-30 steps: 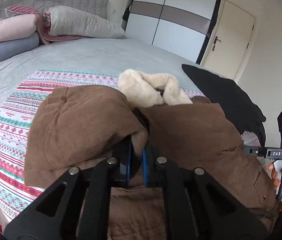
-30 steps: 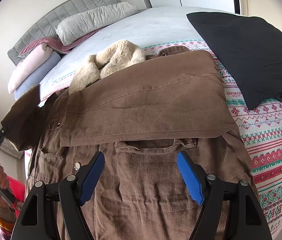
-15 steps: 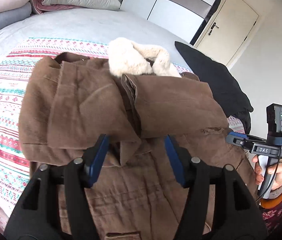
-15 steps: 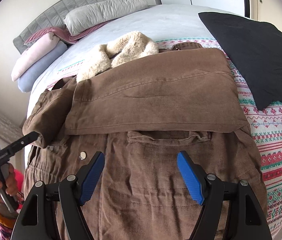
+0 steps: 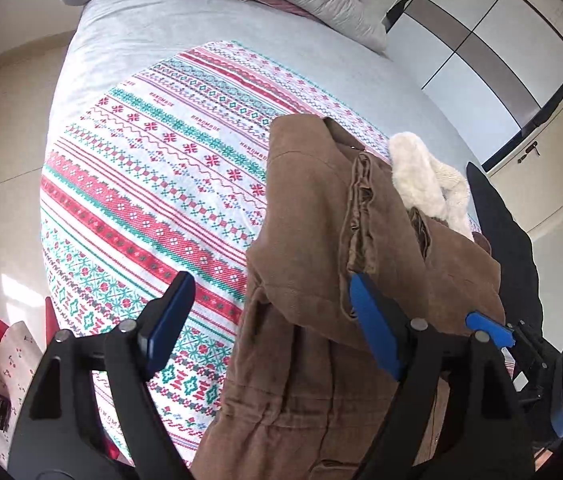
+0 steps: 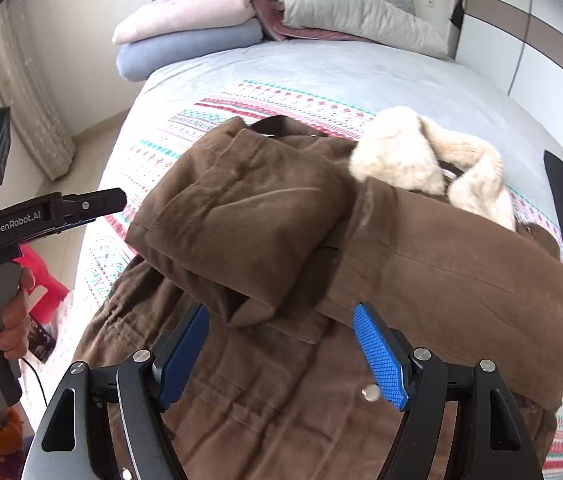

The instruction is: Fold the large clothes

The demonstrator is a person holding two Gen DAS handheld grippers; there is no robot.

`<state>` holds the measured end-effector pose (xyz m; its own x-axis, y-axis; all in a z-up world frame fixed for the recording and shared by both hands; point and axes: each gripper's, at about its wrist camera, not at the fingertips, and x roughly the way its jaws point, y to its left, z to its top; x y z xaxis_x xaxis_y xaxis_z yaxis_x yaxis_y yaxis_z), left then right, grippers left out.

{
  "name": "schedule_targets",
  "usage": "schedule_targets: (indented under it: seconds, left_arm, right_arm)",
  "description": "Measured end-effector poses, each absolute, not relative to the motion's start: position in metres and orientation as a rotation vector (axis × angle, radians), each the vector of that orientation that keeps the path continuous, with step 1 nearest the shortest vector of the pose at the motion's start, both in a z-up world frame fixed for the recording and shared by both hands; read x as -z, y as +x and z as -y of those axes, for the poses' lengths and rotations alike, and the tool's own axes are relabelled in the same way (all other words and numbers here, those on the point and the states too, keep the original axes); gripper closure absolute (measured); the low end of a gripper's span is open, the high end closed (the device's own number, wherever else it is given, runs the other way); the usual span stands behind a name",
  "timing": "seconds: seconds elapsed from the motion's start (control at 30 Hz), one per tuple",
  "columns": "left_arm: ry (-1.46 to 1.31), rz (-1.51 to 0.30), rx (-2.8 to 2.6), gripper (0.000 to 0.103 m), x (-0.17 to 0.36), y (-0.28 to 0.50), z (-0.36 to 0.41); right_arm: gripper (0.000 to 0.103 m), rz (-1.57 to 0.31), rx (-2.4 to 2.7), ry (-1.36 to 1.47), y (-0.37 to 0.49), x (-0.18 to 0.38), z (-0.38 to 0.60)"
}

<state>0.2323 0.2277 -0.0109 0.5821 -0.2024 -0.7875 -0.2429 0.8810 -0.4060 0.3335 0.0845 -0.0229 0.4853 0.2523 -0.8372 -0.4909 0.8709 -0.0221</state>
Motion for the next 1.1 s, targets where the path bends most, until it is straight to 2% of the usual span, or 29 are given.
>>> schedule_targets:
  seconds: [0.2, 0.27, 0.3, 0.33, 0.37, 0.47, 0.73, 0.87, 0.97, 1.03, 1.1]
  left_arm:
    - [-0.579, -1.018, -0.096, 0.023, 0.024, 0.230, -0.253]
    - [-0.577, -1.013, -0.085, 0.023, 0.023, 0.230, -0.256]
    - [-0.574, -1.011, -0.077, 0.023, 0.023, 0.230, -0.257]
    - [-0.567, -1.013, -0.073, 0.023, 0.023, 0.230, -0.257]
    - [-0.555, -1.018, -0.070, 0.023, 0.023, 0.230, -0.257]
    - [-0.503, -1.048, -0.044, 0.023, 0.027, 0.232, -0.251]
    - [-0.331, -1.074, 0.079, 0.023, 0.038, 0.236, -0.215]
    - [-0.347, -0.997, 0.043, 0.023, 0.040, 0.244, -0.207]
    - [-0.386, -0.918, 0.054, 0.031, 0.041, 0.251, -0.203]
    - [-0.365, -0.989, -0.010, 0.044, 0.048, 0.257, -0.206]
    - [-0.449, -1.049, -0.071, 0.046, 0.056, 0.254, -0.224]
  right_arm:
    - [0.027, -0.891, -0.447, -0.519, 0.347, 0.061, -0.158]
    - [0.031, -0.836, -0.420, -0.581, 0.353, 0.067, -0.169]
    - [0.050, -0.816, -0.436, -0.572, 0.356, 0.064, -0.169]
    - [0.083, -0.814, -0.456, -0.535, 0.361, 0.059, -0.167]
    - [0.092, -0.813, -0.448, -0.483, 0.368, 0.050, -0.161]
    - [0.094, -0.769, -0.445, -0.325, 0.383, 0.013, -0.137]
    - [0.096, -0.616, -0.375, -0.151, 0.397, -0.108, -0.101]
    - [0.096, -0.551, -0.384, -0.079, 0.393, -0.157, -0.095]
    - [0.096, -0.519, -0.402, -0.076, 0.385, -0.173, -0.097]
    - [0.096, -0.498, -0.412, -0.089, 0.381, -0.176, -0.094]
    - [0.096, -0.493, -0.415, -0.087, 0.379, -0.168, -0.080]
